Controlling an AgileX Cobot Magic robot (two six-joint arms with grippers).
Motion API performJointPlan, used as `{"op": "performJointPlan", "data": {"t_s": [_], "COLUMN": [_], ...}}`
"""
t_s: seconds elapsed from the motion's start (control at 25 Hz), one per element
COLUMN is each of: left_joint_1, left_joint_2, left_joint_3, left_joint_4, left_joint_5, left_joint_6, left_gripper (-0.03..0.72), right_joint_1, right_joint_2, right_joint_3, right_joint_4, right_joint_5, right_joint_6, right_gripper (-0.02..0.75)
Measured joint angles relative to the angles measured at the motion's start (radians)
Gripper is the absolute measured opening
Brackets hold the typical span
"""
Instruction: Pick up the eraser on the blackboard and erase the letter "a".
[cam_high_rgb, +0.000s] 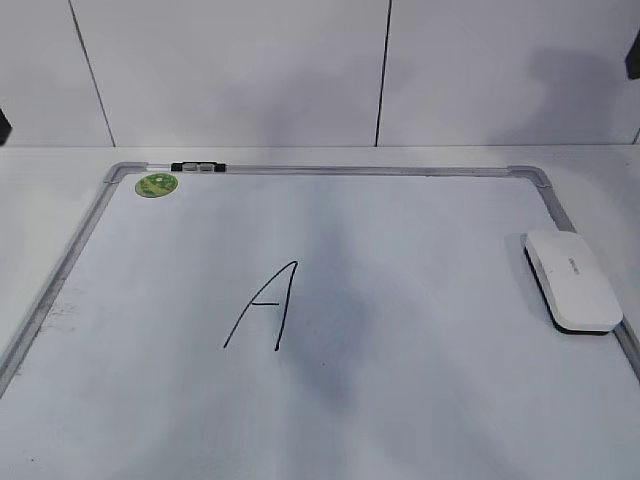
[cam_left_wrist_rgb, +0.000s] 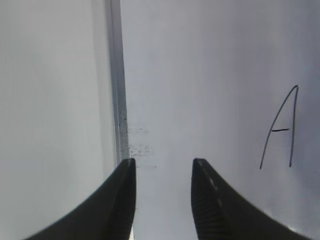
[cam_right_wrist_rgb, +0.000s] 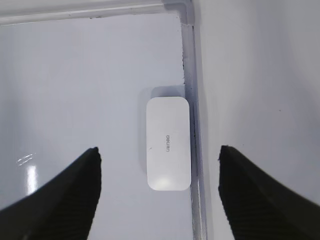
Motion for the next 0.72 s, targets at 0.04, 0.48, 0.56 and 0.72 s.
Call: {"op": "performJointPlan", "data": {"t_s": [0.04,0.48,0.56,0.72], "left_joint_1": [0.0,0.0,0.0,0.0], "left_joint_2": [-0.029,-0.345,-0.401,-0.512], "left_joint_3": [0.0,0.0,0.0,0.0], "left_joint_4": [-0.005,-0.023,-0.023,-0.023], "left_joint_5": [0.004,0.016,0.018,0.032], "left_joint_6": [0.0,0.0,0.0,0.0], "left_gripper": [0.279,0.249,0.244,0.241], "right_joint_1": [0.0,0.0,0.0,0.0], "right_joint_2": [-0.038,-0.431,-0.5,-0.629], "right_joint_3": [0.013,0.22,0.266,0.352], "right_joint_4": [0.0,0.03,0.033,0.045], "right_joint_5": [0.002,0.016,0.018,0.024], "right_joint_6": [0.0,0.0,0.0,0.0], "right_gripper": [0.58,0.579,0.579,0.579]}}
